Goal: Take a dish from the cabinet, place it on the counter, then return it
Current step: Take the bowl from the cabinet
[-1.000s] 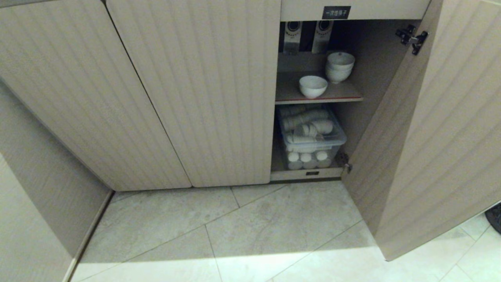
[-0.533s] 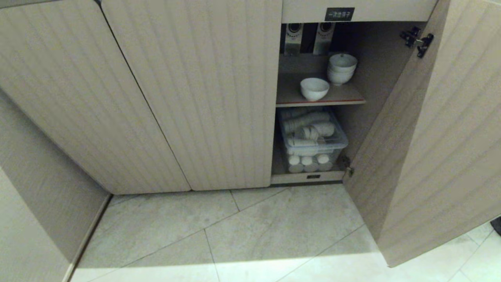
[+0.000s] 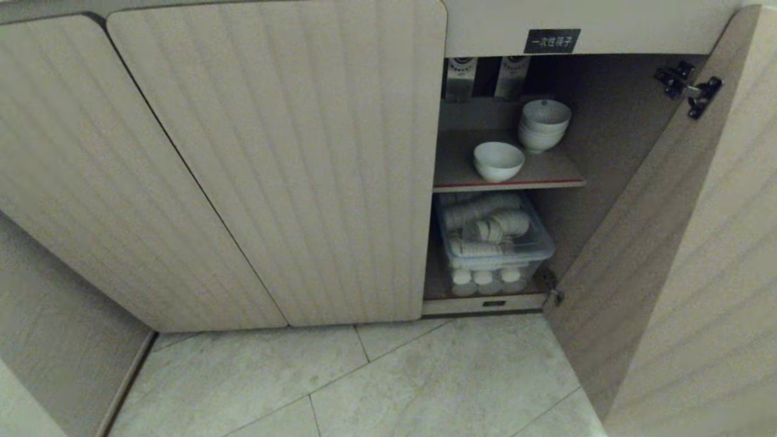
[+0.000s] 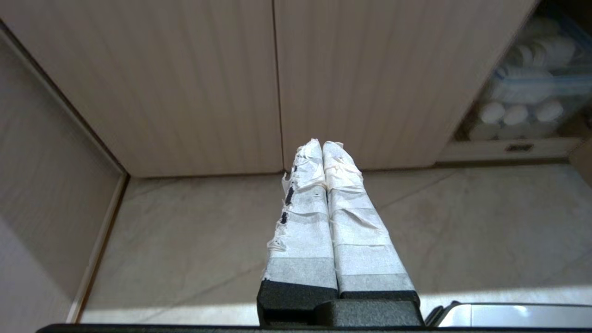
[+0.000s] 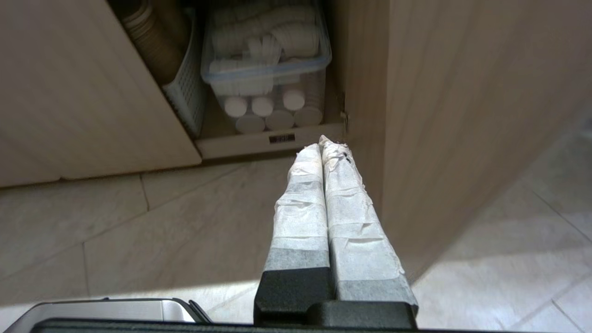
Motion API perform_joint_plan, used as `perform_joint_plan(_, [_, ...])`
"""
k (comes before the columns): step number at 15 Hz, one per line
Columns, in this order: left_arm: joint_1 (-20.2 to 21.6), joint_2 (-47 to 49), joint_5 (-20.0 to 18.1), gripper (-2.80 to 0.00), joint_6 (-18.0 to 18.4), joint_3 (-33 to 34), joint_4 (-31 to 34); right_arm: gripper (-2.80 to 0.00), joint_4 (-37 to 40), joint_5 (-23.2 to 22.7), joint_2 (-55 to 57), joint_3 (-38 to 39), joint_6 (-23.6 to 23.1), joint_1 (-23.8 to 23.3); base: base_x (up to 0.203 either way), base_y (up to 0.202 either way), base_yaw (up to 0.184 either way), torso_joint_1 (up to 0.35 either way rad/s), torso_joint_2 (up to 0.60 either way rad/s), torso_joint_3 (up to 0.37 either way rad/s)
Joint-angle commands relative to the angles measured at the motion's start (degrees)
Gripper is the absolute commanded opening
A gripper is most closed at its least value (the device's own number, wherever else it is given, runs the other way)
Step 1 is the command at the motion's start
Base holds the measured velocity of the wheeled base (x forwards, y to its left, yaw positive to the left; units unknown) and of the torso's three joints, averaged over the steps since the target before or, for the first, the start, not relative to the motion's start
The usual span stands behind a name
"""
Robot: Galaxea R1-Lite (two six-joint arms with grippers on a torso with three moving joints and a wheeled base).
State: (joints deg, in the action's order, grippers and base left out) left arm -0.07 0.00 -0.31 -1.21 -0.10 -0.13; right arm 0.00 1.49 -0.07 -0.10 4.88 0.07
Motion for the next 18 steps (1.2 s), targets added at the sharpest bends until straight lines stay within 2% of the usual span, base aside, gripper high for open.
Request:
perform_joint_plan(1, [0.1, 0.0, 0.0, -2.80, 0.0, 0.0, 0.0, -2.80, 0.0, 0.0, 0.1, 0.0, 0.0, 0.0, 0.195, 0.000, 0.000, -0.002, 0.00, 0.007])
perform_joint_plan(15, [0.0, 0.0, 0.0, -2.80, 0.0, 0.0, 0.0, -2.80, 0.0, 0.0, 0.1, 0.0, 0.0, 0.0, 0.197, 0.000, 0.002, 0.001, 0.00, 0.001])
perform_joint_plan(18, [0.0, 0.0, 0.0, -2.80, 0.0, 0.0, 0.0, -2.80, 0.0, 0.0, 0.1, 0.0, 0.0, 0.0, 0.045, 0.000, 0.000, 0.003, 0.00, 0.000])
